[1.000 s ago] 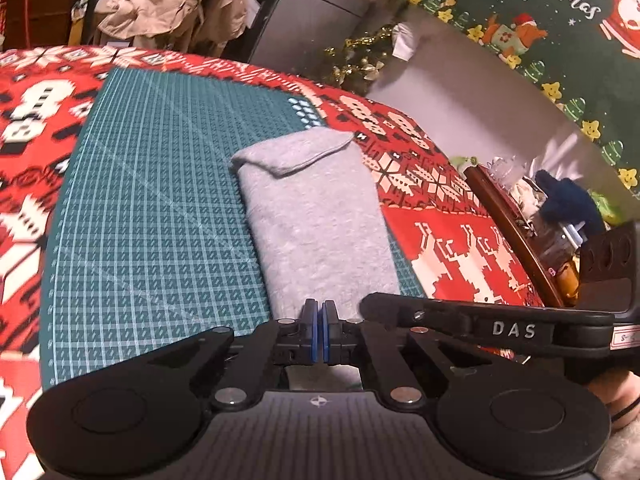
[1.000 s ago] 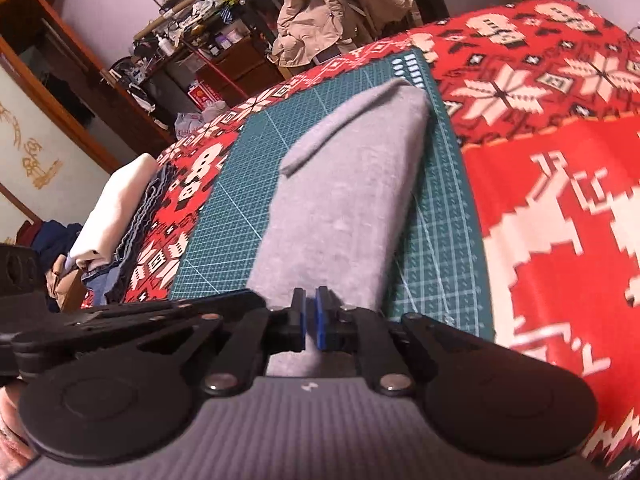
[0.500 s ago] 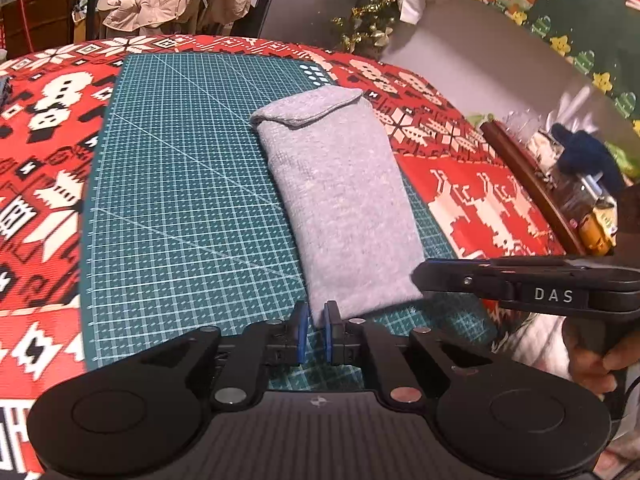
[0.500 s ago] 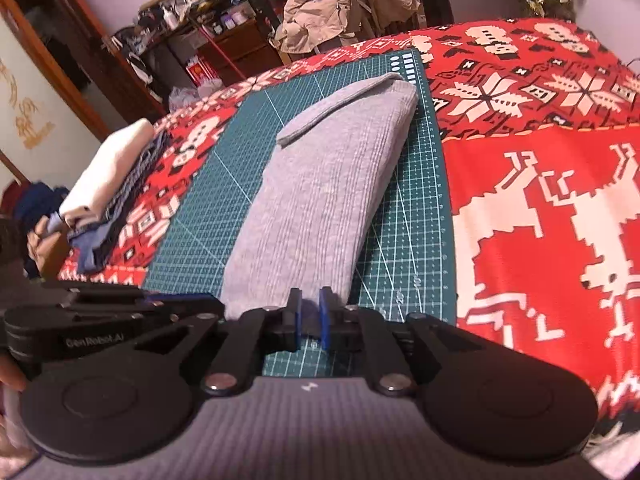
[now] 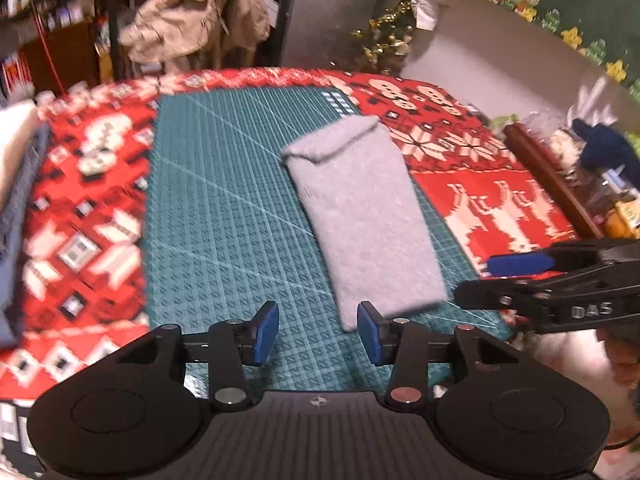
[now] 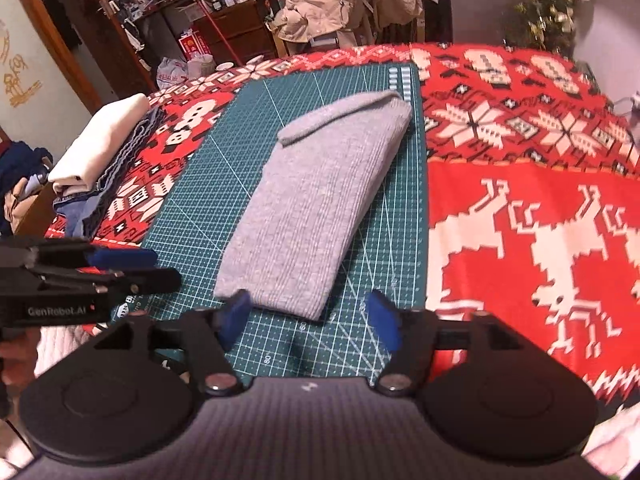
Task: Fold clothes
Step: 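Open both grippers and raise them off the grey bundle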
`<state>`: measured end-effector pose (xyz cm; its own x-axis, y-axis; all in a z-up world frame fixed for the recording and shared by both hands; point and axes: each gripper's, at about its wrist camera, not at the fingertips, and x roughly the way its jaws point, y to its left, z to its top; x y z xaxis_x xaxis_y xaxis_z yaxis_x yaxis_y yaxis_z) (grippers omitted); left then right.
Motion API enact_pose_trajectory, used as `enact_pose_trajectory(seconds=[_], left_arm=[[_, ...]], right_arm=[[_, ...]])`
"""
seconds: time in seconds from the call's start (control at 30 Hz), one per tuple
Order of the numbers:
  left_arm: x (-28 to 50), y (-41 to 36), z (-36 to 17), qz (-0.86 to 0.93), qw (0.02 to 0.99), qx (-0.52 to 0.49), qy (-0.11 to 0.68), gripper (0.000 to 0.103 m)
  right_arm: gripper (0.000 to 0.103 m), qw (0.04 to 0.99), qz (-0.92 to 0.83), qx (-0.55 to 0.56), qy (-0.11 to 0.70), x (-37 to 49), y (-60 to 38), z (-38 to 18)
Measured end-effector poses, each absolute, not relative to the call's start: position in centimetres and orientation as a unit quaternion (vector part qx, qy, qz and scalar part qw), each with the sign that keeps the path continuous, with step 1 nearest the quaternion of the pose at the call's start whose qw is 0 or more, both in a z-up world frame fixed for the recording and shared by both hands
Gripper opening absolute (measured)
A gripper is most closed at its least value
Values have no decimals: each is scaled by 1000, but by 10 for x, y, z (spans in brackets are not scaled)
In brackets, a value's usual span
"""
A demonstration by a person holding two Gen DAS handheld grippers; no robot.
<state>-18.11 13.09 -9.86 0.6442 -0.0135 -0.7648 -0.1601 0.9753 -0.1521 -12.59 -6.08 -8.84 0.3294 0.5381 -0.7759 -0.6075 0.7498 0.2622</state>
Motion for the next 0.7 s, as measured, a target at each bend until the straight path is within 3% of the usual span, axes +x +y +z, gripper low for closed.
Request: enact_pose_trajectory(seconds=[0.07,0.17,0.23,0.33,0.5,0.6,0.7], left_arm=[[-178,129,-92,65,900,-88,421,57],[-172,130,-86,93,892,-68,437,62],[-172,131,-82,91,897,-57,429,72],[-172,136,-76,84,906,-52,413,78],[-156,143,-77,72,909,-62,405,77],[-139,151,-83,56,899,-131,413,63],[-124,157,-92,51,891,-186,410,52]], right_arm=[[87,815,353,-40,458,-126,-62,-84],[96,822,340,-61,452,-127,-61,-77],[102,834,318,-83,444,-130,-59,-73],[102,844,311,-102,425,-132,-59,-69],[102,849,301,-62,429,-117,-67,-61],[101,863,295,-16,409,-106,-75,-56],[88,884,268,19,381,-98,-76,-59]])
